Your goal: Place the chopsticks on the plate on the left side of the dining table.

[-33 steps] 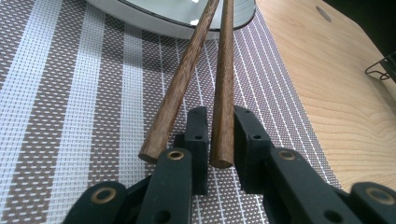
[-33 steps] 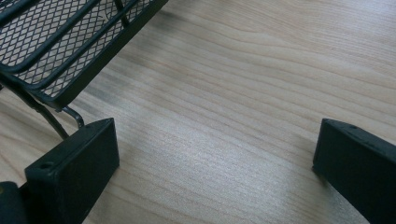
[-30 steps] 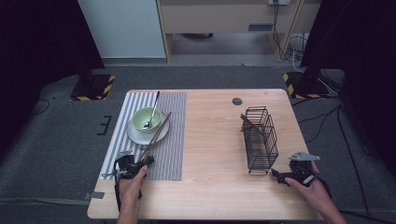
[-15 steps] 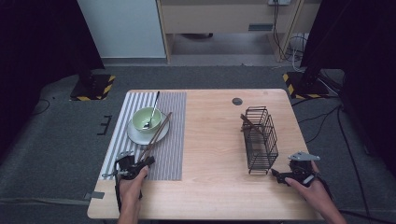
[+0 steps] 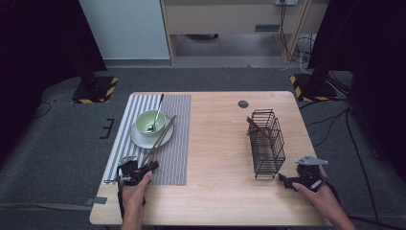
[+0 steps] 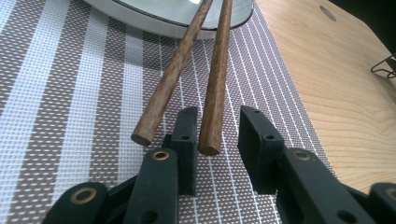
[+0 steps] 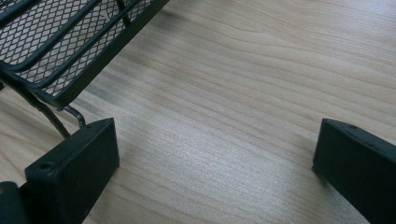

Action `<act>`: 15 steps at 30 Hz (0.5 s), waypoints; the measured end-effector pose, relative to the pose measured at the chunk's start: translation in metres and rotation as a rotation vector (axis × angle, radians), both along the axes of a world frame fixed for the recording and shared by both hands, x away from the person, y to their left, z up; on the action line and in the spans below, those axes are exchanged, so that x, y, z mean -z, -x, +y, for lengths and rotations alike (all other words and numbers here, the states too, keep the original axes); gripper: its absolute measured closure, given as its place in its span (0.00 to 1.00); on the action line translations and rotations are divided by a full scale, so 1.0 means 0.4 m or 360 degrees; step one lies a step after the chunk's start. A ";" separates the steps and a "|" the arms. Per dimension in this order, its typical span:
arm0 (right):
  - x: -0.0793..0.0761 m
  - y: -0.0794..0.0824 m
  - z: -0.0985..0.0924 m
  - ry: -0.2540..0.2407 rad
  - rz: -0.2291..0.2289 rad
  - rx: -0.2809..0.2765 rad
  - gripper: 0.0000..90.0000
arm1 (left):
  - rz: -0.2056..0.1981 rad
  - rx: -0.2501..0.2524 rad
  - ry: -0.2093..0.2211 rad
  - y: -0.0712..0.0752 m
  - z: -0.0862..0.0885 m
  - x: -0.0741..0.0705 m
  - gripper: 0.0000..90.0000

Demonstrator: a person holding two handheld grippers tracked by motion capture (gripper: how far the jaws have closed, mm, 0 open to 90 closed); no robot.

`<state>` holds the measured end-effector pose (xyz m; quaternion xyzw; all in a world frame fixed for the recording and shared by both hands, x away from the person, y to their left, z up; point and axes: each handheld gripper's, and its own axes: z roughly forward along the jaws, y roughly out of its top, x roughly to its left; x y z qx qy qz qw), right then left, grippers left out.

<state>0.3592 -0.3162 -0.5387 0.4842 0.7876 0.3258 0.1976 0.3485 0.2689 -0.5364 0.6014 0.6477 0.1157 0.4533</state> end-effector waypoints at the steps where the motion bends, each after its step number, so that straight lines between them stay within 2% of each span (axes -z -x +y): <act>1: 0.000 0.000 0.000 0.0000 -0.0001 0.0000 0.00 | 0.0001 -0.0002 0.0000 0.000 0.001 0.000 0.75; 15: 0.000 0.000 0.000 0.0000 -0.0001 0.0000 0.00 | -0.0005 0.0010 -0.0020 0.019 0.006 -0.006 0.72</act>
